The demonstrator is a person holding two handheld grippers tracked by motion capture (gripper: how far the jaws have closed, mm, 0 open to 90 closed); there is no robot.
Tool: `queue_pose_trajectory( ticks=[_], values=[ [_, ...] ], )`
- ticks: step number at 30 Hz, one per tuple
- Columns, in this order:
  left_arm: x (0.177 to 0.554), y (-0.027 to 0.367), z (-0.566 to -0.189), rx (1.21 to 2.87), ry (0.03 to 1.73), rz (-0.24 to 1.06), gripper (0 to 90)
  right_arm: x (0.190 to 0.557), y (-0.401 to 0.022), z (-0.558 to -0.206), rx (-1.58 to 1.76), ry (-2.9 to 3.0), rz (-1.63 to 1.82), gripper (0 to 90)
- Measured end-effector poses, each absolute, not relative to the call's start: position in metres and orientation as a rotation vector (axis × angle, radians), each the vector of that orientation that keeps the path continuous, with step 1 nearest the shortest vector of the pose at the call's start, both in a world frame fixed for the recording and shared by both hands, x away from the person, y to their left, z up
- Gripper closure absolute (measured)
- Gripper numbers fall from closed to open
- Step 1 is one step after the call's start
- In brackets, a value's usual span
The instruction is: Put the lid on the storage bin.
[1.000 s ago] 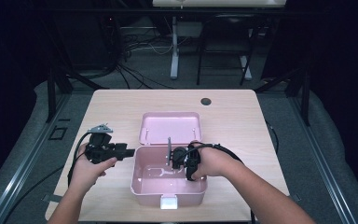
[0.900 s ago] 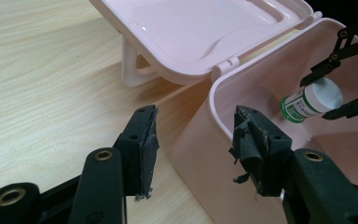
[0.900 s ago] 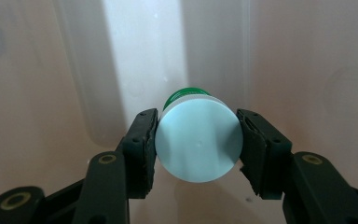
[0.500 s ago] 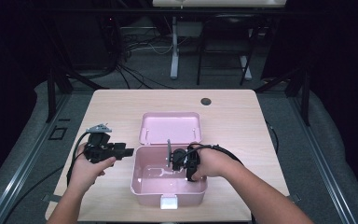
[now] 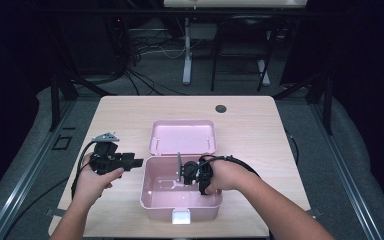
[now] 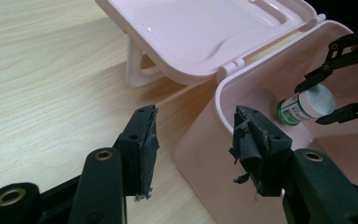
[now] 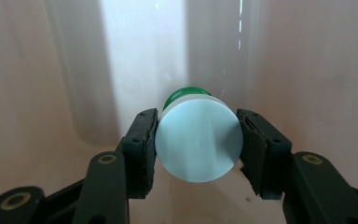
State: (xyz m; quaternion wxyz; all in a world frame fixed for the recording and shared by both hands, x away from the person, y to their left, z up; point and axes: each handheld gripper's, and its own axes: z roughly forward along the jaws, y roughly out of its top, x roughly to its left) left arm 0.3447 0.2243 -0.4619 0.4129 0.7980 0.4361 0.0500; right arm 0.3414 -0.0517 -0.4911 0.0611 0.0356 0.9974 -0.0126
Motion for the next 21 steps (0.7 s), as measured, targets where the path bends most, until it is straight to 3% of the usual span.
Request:
queue_pose_trajectory(
  ticks=[21],
  values=[
    [0.345, 0.225, -0.462, 2.004, 1.100, 0.128, 49.8, 0.343, -0.049, -0.505, 0.071, 3.021, -0.116, 50.1]
  ],
)
